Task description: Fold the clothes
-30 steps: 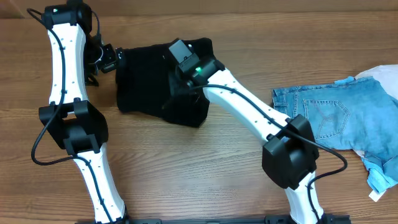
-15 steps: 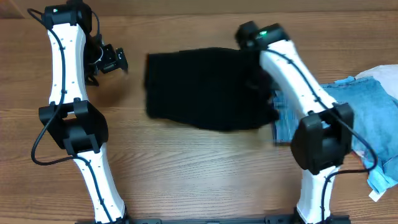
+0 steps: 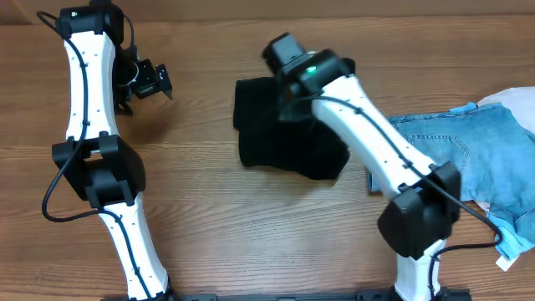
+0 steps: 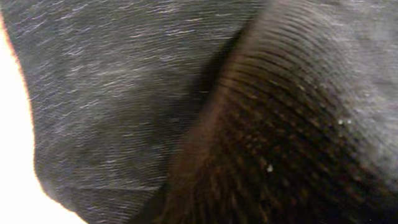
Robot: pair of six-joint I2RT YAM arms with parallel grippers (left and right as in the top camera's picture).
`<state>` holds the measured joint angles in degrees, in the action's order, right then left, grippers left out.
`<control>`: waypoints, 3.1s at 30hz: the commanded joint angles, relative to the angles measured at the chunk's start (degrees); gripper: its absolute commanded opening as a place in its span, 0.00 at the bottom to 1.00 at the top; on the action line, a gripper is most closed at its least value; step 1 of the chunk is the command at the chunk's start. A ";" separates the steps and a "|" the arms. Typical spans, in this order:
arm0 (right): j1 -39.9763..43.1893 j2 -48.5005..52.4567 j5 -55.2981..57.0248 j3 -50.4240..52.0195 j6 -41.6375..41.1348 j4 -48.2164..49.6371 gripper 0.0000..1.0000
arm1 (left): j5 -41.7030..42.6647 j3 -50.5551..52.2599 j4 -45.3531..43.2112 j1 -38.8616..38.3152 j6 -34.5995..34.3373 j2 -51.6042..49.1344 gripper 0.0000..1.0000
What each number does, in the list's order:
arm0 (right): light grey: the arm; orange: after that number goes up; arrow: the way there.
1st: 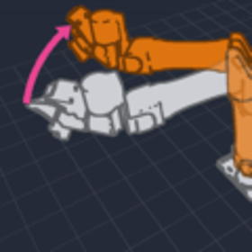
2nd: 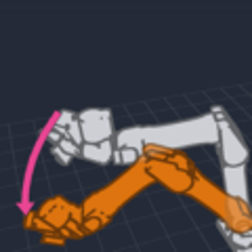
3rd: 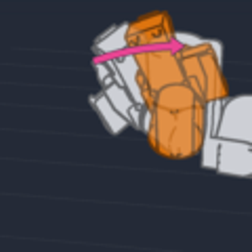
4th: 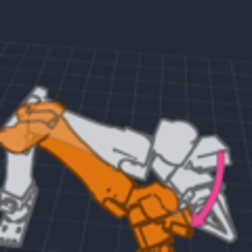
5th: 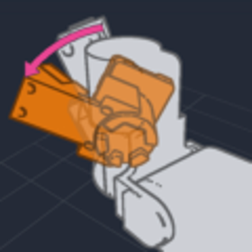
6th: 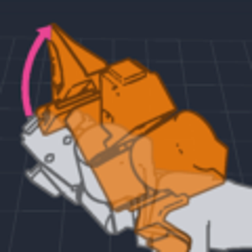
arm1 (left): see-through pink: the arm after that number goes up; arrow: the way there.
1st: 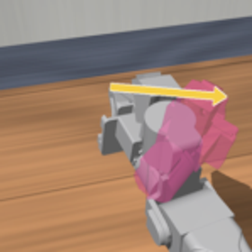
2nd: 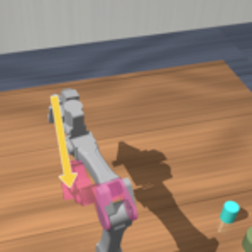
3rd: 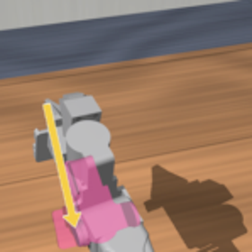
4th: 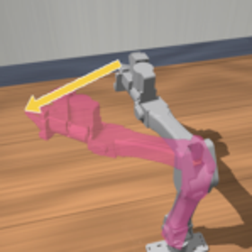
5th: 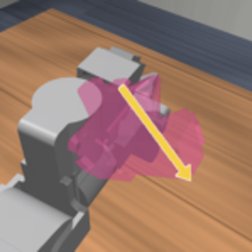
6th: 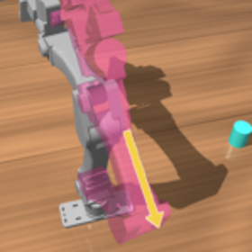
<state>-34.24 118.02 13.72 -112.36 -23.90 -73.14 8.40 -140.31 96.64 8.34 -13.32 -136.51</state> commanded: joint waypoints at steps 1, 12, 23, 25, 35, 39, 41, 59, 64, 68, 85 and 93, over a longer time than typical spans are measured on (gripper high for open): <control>-3.08 6.43 -9.55 -1.27 -0.17 3.93 0.30 | 0.66 -1.11 0.20 -0.11 1.55 1.84 1.00; -4.66 8.20 -15.47 -8.39 0.11 4.22 0.99 | 0.66 -1.11 0.17 -0.13 1.55 1.84 1.00; 25.66 5.55 -25.27 -27.17 -1.73 -20.39 1.00 | 0.66 -1.09 0.17 -0.13 1.77 1.84 1.00; 29.53 5.55 -38.49 -18.34 7.74 -16.02 1.00 | 0.63 -1.09 0.17 -0.13 1.79 1.84 1.00; 29.66 5.55 -61.57 13.09 19.67 11.54 0.99 | 0.68 -1.09 0.17 -0.15 1.77 1.84 1.00; 27.67 5.55 -62.07 13.77 19.17 16.79 0.82 | 0.68 -1.09 0.17 -0.15 1.77 1.84 1.00; 26.91 5.55 -63.63 13.77 17.53 18.58 0.53 | 0.66 -1.09 0.17 -0.15 1.77 1.84 1.00; 10.29 5.18 -61.29 10.95 -8.66 44.15 1.00 | 0.66 -1.09 0.17 -0.15 1.77 1.84 1.00; 16.11 -3.37 -50.73 2.80 -0.24 22.95 1.00 | 0.63 -1.09 0.17 -0.15 2.64 1.84 1.00; 16.13 -5.22 -42.71 4.07 6.40 5.42 0.64 | 0.66 -1.09 0.17 -0.17 2.60 1.84 1.00; 12.50 -10.34 -74.93 25.40 7.13 32.72 0.07 | 2.14 -1.09 0.17 -0.17 2.62 1.84 1.00; 12.94 0.15 -88.85 24.98 -2.23 66.75 0.22 | 2.16 -1.09 0.20 -0.17 2.64 1.84 1.00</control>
<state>-21.37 112.49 -71.88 -87.48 -18.85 -13.96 9.76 -140.31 96.66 8.34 -11.77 -136.51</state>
